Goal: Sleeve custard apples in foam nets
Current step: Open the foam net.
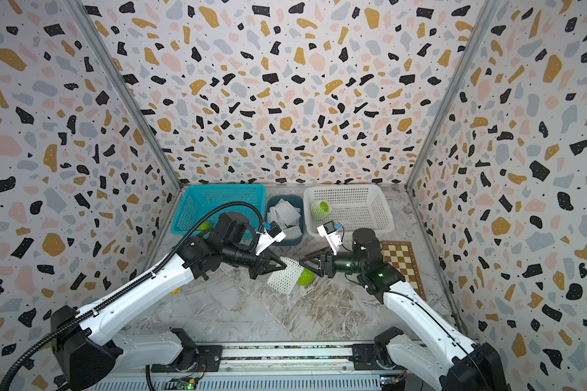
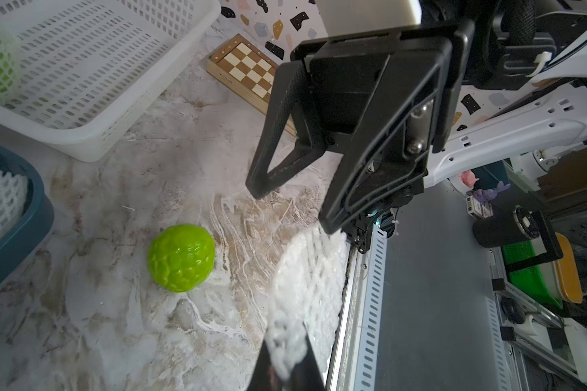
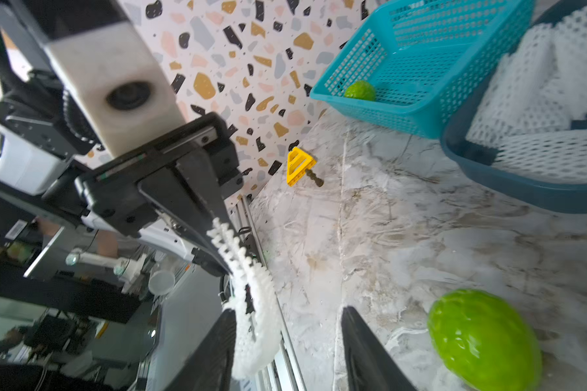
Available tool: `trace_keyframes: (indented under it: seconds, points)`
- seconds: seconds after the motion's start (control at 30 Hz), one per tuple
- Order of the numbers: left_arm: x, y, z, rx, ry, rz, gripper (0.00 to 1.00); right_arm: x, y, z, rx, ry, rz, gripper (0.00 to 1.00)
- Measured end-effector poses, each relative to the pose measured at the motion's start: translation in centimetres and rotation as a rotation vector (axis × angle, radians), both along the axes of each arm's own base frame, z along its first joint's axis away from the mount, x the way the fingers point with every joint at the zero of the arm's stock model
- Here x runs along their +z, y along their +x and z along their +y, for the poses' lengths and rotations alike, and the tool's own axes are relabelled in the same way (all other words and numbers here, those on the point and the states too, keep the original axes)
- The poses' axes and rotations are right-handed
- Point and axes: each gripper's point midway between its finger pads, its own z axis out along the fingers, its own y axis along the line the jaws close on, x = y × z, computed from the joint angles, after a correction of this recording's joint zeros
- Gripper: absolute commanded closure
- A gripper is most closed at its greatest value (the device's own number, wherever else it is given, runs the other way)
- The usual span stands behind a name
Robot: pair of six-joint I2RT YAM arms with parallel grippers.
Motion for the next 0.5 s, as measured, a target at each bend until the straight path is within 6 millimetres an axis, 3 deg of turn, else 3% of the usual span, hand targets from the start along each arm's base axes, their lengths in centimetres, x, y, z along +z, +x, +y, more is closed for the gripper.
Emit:
trace_keyframes:
  seconds: [0.17, 0.3, 0.37, 0.43, 0.5]
  points:
    - [0.0, -0.2, -0.1, -0.015, 0.0, -0.015, 0.99, -0.3, -1.1, 0.8, 0.064, -0.002, 0.002, 0.66]
    - [0.2, -0.3, -0.3, -0.023, -0.007, -0.019, 0.99, -1.3, -1.5, 1.3, 0.093, -0.021, 0.026, 0.67]
    - [0.2, -0.4, -0.4, -0.028, -0.011, -0.02, 0.99, -1.5, -1.7, 1.5, 0.102, -0.025, 0.029, 0.66]
    - [0.3, -0.5, -0.4, -0.032, -0.016, -0.02, 0.99, -1.5, -1.9, 1.6, 0.11, -0.025, 0.025, 0.55]
    - [0.4, -0.6, -0.5, -0.042, -0.023, -0.019, 0.99, -1.5, -2.0, 1.7, 0.117, -0.026, 0.018, 0.55]
